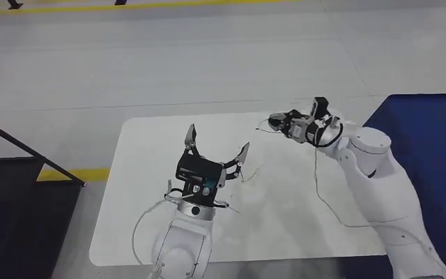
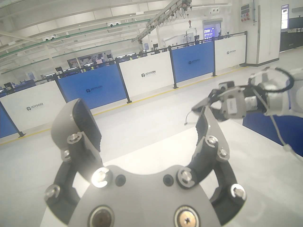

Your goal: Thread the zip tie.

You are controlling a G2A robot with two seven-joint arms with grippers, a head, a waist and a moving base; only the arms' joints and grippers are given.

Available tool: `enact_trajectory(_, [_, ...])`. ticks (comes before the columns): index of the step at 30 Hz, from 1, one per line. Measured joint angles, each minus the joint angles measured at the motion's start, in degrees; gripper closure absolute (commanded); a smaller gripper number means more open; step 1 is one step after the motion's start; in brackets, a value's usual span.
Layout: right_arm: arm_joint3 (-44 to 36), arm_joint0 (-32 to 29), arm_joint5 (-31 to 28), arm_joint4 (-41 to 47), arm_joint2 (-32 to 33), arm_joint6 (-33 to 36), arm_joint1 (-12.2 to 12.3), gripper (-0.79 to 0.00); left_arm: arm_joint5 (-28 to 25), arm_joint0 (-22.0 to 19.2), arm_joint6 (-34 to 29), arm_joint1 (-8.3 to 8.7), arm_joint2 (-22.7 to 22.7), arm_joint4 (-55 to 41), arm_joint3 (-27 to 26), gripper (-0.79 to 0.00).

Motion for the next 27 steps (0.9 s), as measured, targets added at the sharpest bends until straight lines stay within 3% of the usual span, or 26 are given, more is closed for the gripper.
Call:
enact_trajectory(8, [4.89,0.77,0.05,-12.78,-10.88,0.76,-0.64,-0.022,0.00,0.00,0.00,0.00,0.00,0.00,0.00,-0.785])
enact_trajectory(9, [5.70,0.80,-0.38,-14.50,-11.52,1.01,-0.62,-0.166,0.00,0.00,0.00,0.00,0.00,0.00,0.00,-0.785])
enact_trajectory(10, [6.22,0.77,-0.43,-15.19,-11.79,1.27,-0.62,-0.425,0.00,0.00,0.00,0.00,0.00,0.00,0.00,-0.785])
enact_trajectory(11, [6.61,0.66,-0.42,-15.25,-11.87,1.55,-0.64,-0.785,0.00,0.00,0.00,0.00,0.00,0.00,0.00,-0.785])
enact_trajectory(19, [5.52,-2.41,-4.63,-8.13,-8.65,1.94,-0.87,-0.785,0.00,0.00,0.00,0.00,0.00,0.00,0.00,-0.785])
enact_trajectory(25, [-1.47,-6.36,-14.72,-1.51,-2.07,-0.32,-0.67,-0.785,0.00,0.00,0.00,0.00,0.00,0.00,0.00,-0.785])
enact_trajectory(27, [-5.25,-8.74,-20.78,-1.17,1.81,-1.46,-0.29,-0.785,0.00,0.00,0.00,0.00,0.00,0.00,0.00,-0.785])
